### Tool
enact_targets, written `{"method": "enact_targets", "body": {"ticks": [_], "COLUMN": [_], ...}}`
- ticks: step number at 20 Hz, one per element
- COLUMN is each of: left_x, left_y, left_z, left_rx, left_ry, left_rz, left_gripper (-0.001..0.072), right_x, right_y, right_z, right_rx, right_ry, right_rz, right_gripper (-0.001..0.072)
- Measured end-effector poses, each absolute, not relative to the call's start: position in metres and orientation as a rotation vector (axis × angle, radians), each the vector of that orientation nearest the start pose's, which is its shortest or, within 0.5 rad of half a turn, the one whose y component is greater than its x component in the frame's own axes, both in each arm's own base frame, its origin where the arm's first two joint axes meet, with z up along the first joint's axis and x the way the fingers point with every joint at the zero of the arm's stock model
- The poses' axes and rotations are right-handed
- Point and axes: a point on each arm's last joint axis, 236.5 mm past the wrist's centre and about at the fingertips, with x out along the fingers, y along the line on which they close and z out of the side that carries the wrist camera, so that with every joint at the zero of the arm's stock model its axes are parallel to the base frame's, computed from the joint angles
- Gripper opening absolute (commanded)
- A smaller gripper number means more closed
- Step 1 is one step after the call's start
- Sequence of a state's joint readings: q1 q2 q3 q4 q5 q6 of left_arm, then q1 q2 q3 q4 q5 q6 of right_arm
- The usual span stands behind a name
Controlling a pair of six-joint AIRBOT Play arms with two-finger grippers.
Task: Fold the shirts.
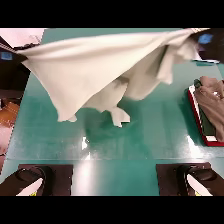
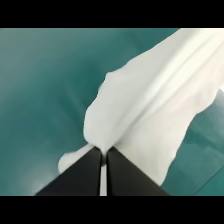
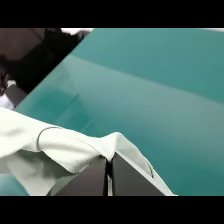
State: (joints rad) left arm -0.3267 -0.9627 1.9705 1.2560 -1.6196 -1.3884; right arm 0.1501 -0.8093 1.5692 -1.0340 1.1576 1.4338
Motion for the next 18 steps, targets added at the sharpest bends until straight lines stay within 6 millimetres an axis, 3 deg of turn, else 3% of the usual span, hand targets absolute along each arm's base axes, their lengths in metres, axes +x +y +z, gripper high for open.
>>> {"method": "enact_targets", "body": {"ticks": [5,8,10,13,18], "left_x": [0.21,0.216,0.237,0.284,0.378], "left_y": [-0.185,-0.195,-0.194,-0.184,-0.173], "left_z": [0.424,0.409,0.375,0.306,0.183], "left_rx": [0.143,0.138,0.143,0.17,0.224], "left_ry": [0.419,0.459,0.555,0.724,0.907], "left_rz": [-0.83,-0.866,-0.835,-0.726,-0.55], "left_gripper": [0.0028,0.0028,0.0028,0.0028,0.0029], "right_x": [0.259,0.27,0.295,0.34,0.423], "right_y": [0.129,0.128,0.134,0.147,0.158], "right_z": [0.444,0.45,0.431,0.383,0.257], "right_rx": [0.098,0.093,0.099,0.113,0.161], "right_ry": [0.232,0.259,0.34,0.491,0.766], "right_rz": [0.549,0.546,0.558,0.575,0.524], "right_gripper": [0.0015,0.0014,0.0015,0.0015,0.0016]}}
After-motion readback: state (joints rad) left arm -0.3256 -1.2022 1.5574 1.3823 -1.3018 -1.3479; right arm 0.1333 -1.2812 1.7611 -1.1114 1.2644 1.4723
